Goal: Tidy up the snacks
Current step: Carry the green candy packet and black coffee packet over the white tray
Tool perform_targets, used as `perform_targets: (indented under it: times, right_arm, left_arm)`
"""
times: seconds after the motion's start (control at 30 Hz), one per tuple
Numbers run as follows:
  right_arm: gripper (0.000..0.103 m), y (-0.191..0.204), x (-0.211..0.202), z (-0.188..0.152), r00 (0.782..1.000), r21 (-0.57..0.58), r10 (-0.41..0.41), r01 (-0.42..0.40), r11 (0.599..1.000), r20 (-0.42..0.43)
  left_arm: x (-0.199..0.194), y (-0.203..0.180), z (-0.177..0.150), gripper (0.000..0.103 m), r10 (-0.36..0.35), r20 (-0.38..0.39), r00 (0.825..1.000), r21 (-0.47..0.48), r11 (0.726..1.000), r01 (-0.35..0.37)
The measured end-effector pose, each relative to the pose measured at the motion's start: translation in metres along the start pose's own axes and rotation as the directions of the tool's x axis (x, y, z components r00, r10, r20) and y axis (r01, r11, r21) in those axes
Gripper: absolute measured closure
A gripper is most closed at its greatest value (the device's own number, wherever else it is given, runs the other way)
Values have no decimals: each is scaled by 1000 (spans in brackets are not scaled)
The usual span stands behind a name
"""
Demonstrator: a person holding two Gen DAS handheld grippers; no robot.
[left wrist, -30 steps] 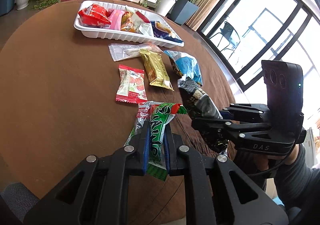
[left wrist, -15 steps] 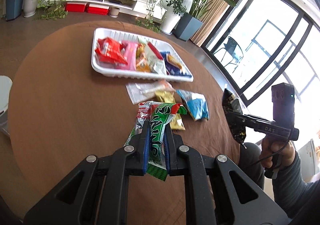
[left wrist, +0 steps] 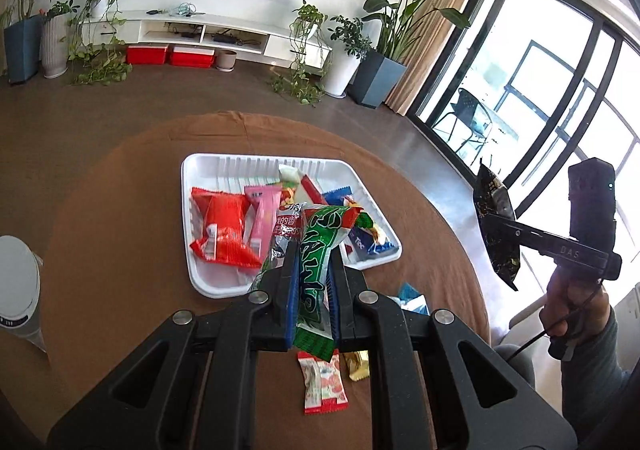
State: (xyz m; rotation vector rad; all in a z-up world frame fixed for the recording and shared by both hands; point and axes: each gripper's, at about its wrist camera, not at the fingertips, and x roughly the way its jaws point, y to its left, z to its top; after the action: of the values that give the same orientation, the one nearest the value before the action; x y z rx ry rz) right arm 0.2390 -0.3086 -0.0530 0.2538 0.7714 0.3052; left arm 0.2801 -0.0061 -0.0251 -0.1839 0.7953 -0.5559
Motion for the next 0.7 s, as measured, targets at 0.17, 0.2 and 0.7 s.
perform_targets:
  times: [0.17, 0.2, 0.7]
  right_arm:
    - [80, 7, 31, 31, 1000, 14, 26, -26, 1000, -13]
    - [80, 7, 39, 37, 999, 19, 29, -29, 999, -22]
    - [80, -9, 145, 54, 987, 45, -35, 43, 998, -158]
  left_arm:
    - [30, 0, 33, 92, 15, -13, 1000, 12, 1000, -15]
    - [37, 1, 37, 92, 20, -18, 1000, 12, 1000, -20]
    - [145, 28, 43, 92, 63, -110, 992, -13, 998, -65]
